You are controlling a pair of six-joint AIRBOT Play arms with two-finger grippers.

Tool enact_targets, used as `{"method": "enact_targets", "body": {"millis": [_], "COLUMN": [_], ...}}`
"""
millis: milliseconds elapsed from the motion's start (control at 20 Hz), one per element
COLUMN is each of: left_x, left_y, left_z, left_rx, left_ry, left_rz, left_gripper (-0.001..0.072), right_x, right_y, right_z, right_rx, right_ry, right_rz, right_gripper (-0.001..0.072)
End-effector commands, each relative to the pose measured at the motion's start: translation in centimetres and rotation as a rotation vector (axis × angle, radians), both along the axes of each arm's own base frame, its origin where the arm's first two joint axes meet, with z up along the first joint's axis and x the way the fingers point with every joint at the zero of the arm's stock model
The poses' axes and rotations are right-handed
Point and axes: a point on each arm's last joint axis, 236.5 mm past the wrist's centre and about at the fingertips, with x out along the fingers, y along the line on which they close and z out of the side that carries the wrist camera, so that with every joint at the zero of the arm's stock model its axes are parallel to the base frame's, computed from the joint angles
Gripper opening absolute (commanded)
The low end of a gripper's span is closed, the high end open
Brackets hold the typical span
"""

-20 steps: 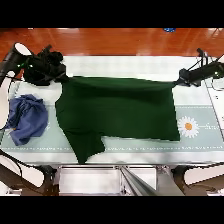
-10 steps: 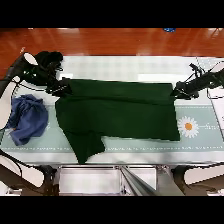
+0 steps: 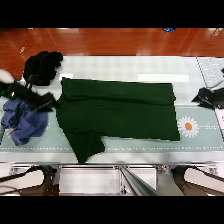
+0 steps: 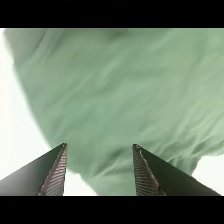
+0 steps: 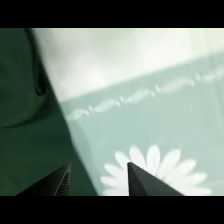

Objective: Fold the shirts.

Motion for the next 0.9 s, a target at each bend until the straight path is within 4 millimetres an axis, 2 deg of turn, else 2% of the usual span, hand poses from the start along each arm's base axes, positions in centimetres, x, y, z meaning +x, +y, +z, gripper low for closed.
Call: {"method": "enact_targets", "body": {"millis": [0, 50, 150, 250, 400, 700, 750, 850], "left_x": [-6.8, -7.9, -8.6, -8.9, -10.2, -11.3, -11.5, -12.0], "left_y": [0.9, 0.6, -0.8, -2.5, -4.3, -7.5, -8.0, -8.9], "left_z": [-2.8, -3.2, -3.1, -3.1, -4.0, -5.2, -5.4, -5.8], "left_rx": [-0.035, -0.087, -0.227, -0.332, -0.338, -0.297, -0.291, -0.281], "left_ry": [0.003, 0.005, -0.018, -0.027, -0.002, 0.027, 0.034, 0.049], "left_rz": [0.228, 0.305, 0.42, 0.458, 0.404, 0.271, 0.25, 0.204], "left_gripper": [0.0502, 0.0502, 0.0502, 0.0502, 0.0502, 0.0502, 0.0502, 0.0479], "right_x": [-4.6, -5.7, -7.3, -7.0, -6.5, -6.9, -6.9, -7.3], "right_y": [1.4, 2.3, 3.9, 5.5, 7.0, 7.6, 7.3, 5.3], "right_z": [-2.0, -2.6, -3.0, -2.2, -0.8, -0.6, -0.5, -0.5], "right_rx": [0.005, 0.014, 0.039, 0.087, 0.142, 0.166, 0.169, 0.168], "right_ry": [-0.041, -0.043, -0.048, -0.101, -0.15, -0.139, -0.138, -0.134], "right_rz": [-0.086, -0.071, -0.073, -0.079, -0.061, -0.047, -0.062, -0.146], "right_gripper": [0.0411, 0.0411, 0.041, 0.0411, 0.041, 0.041, 0.041, 0.041]}}
